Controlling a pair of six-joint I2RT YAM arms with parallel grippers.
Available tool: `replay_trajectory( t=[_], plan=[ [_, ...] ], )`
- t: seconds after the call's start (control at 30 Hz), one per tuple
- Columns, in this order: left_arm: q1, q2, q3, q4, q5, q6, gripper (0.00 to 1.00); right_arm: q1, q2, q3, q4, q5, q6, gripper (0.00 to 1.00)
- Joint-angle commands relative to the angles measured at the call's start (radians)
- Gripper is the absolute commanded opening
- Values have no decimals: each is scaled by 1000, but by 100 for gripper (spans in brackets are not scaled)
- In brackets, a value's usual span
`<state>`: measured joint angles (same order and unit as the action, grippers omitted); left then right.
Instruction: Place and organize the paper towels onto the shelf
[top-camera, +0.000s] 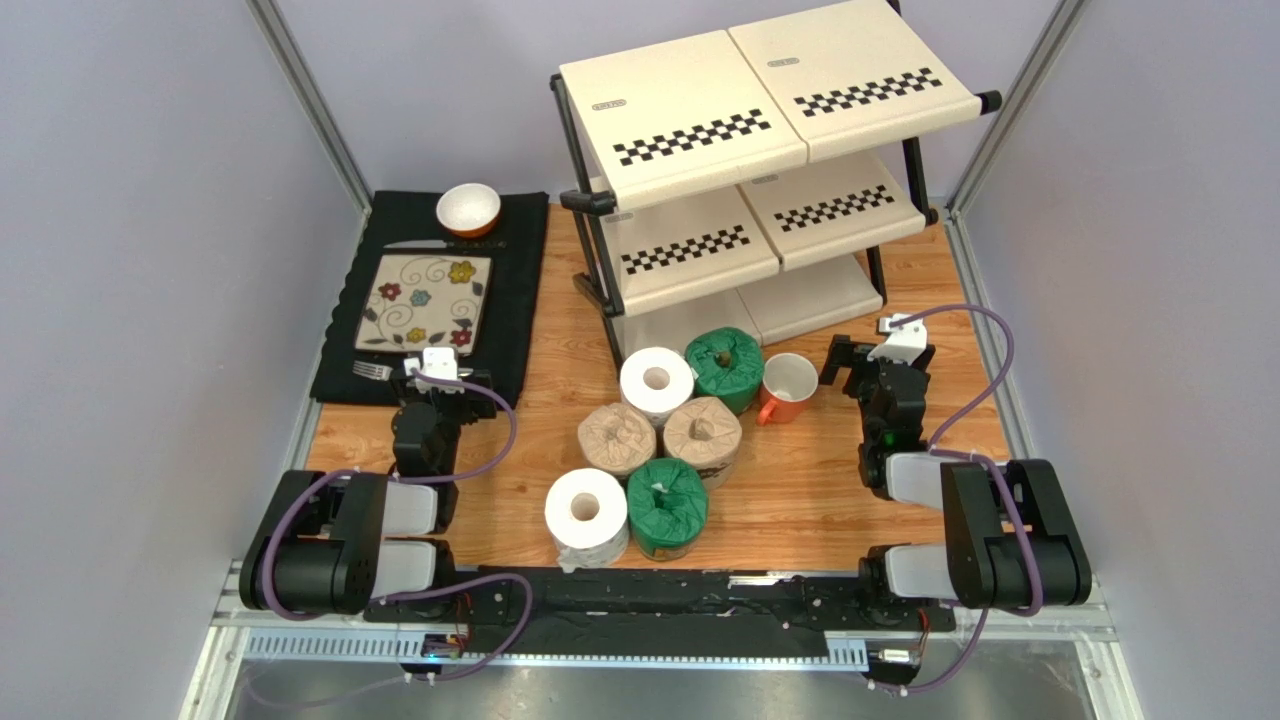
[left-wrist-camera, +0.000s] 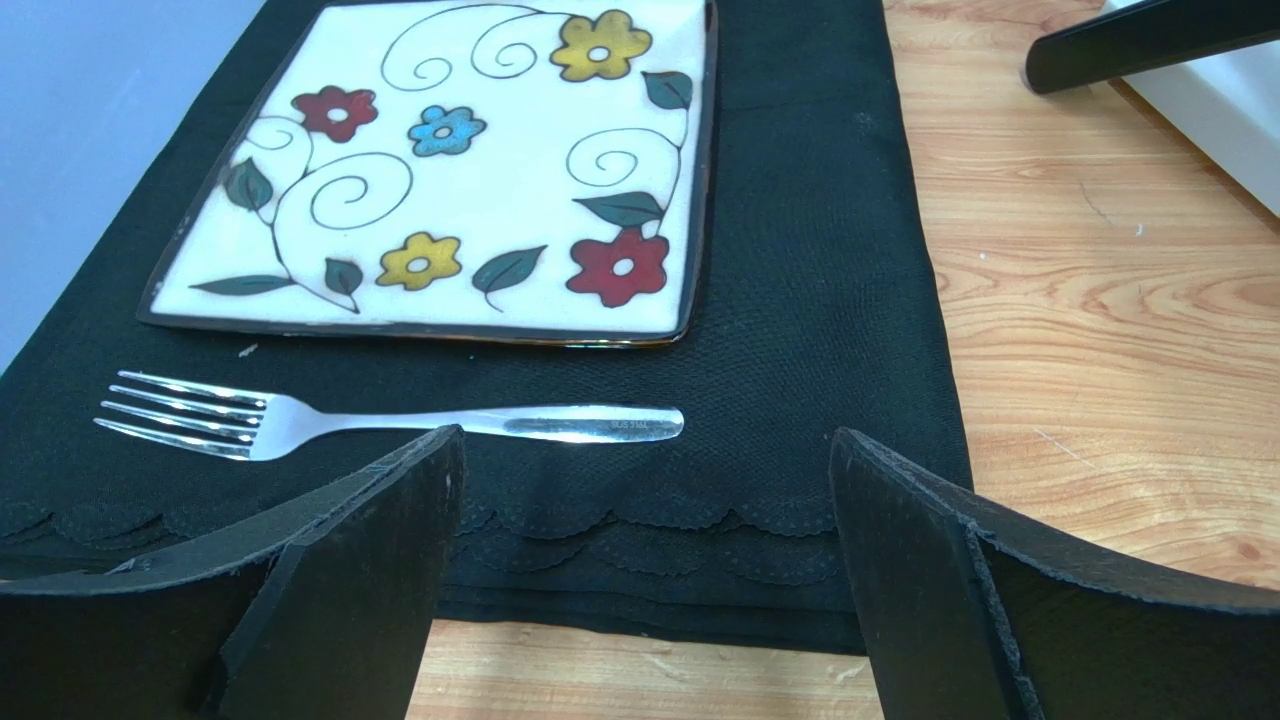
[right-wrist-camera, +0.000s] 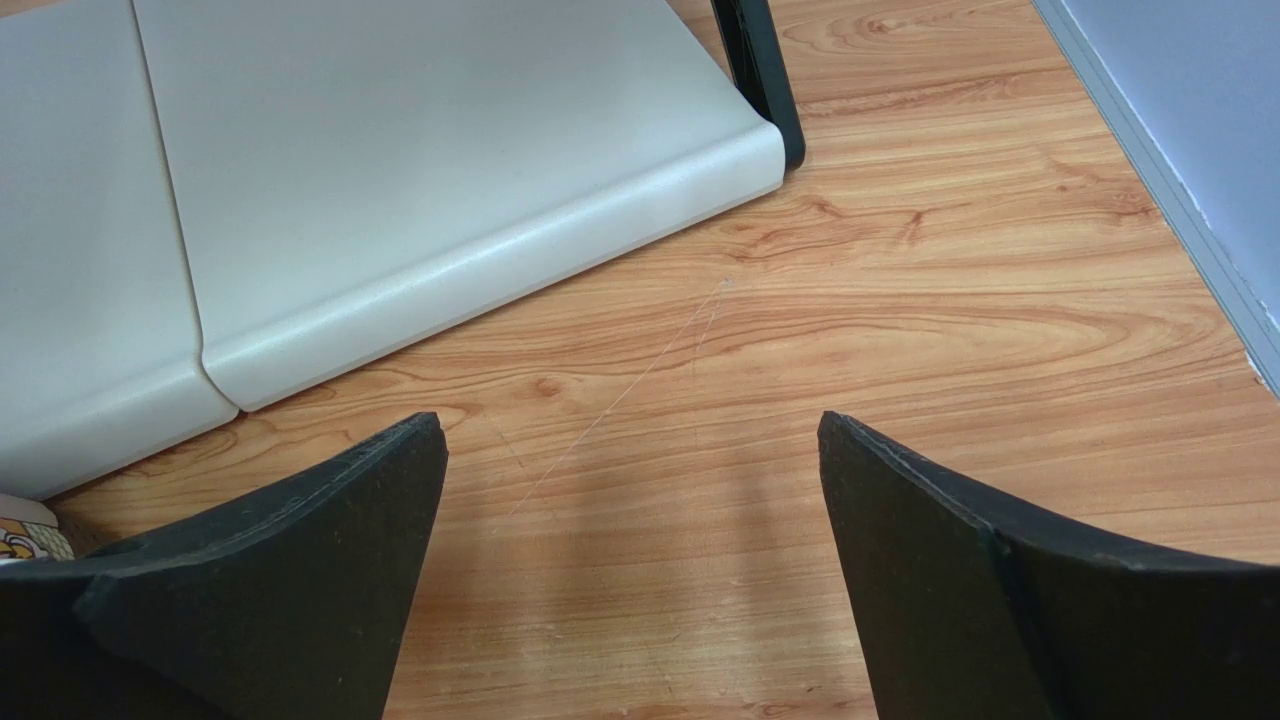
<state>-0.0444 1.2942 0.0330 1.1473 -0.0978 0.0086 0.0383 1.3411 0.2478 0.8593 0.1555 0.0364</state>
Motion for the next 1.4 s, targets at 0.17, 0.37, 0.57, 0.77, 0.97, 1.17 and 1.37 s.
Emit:
replay_trajectory(
  t=[0.17,0.37,0.57,0.77,0.97,1.17,1.37],
  plan=[
    [5,4,-206,29,20,5,99,2,-5,1,33,-1,-9,99],
    [5,4,-209,35,1,4,99,3,-175,19,-101,56,26,99],
    [5,-251,-182,-228,-235,-94,99,2,-417,68,-299,151,135,99],
    [5,-473,0,-613,-287,-301,99,2,-484,243,-591,153,284,99],
    [6,-477,221,-972,-202,-461,99,3,-410,502,-917,73,361,99],
    [17,-437,303,-1025,-33,-507,99,2,-313,623,-1102,121,396,100],
    [17,-484,341,-1123,39,-503,99,2,-278,688,-1175,-22,359,99]
  ],
)
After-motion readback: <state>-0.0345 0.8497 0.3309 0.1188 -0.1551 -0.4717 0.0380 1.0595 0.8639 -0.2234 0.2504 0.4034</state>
